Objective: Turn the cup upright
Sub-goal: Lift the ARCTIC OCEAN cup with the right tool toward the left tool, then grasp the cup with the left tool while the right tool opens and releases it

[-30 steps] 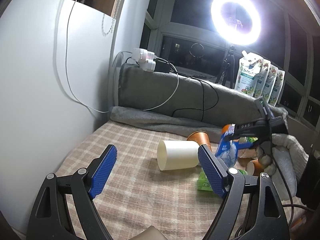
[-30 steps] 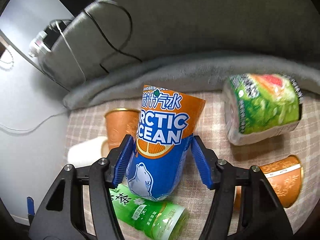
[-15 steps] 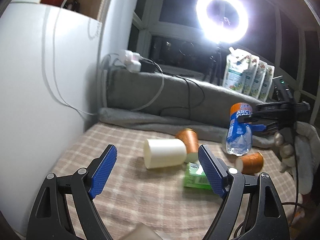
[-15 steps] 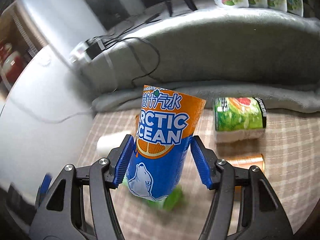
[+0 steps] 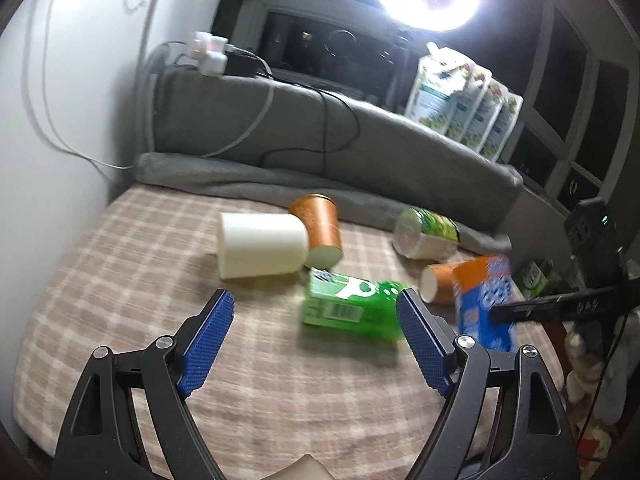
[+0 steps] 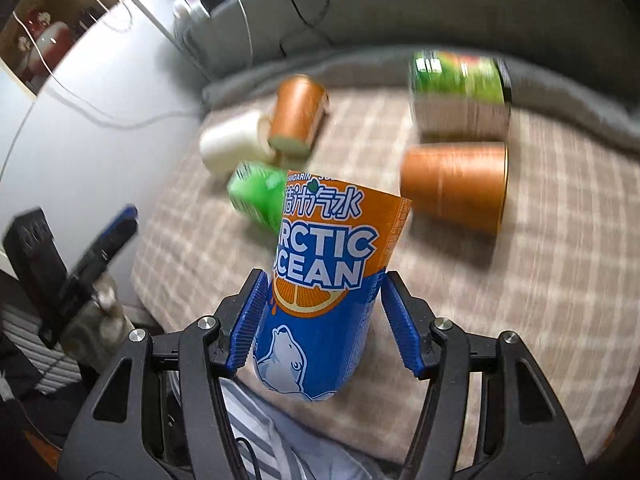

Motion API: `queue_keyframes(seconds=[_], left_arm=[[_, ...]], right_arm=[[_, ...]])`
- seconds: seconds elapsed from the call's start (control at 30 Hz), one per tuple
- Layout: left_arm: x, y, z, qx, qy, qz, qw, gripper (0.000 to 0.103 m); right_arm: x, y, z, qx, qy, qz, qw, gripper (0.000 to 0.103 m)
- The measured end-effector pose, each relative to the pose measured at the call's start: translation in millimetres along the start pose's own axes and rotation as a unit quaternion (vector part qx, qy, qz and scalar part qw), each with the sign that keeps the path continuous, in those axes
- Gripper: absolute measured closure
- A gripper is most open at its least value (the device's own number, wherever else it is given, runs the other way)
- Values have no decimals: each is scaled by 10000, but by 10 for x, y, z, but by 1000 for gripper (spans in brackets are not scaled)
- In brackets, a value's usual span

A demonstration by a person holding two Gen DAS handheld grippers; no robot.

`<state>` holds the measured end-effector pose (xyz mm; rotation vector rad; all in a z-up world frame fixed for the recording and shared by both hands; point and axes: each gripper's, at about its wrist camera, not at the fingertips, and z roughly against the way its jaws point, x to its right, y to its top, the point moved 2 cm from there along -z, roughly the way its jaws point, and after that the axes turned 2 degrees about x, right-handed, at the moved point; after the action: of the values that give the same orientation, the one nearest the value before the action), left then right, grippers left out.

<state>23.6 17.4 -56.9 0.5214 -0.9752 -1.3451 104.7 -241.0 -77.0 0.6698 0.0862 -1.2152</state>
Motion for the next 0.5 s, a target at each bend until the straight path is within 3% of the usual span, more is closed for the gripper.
queue_keyframes(seconds=[0.23,0.5], left_arm=[[130,-39,-46,-216,-141,-18,9997,21],[281,-69,-95,-358,-257,-119,9990,21]], right_arm=[[131,-260,-164,-306,119,-136,9994,41],[156,-278,-314,-307,200,-178,9992,40]])
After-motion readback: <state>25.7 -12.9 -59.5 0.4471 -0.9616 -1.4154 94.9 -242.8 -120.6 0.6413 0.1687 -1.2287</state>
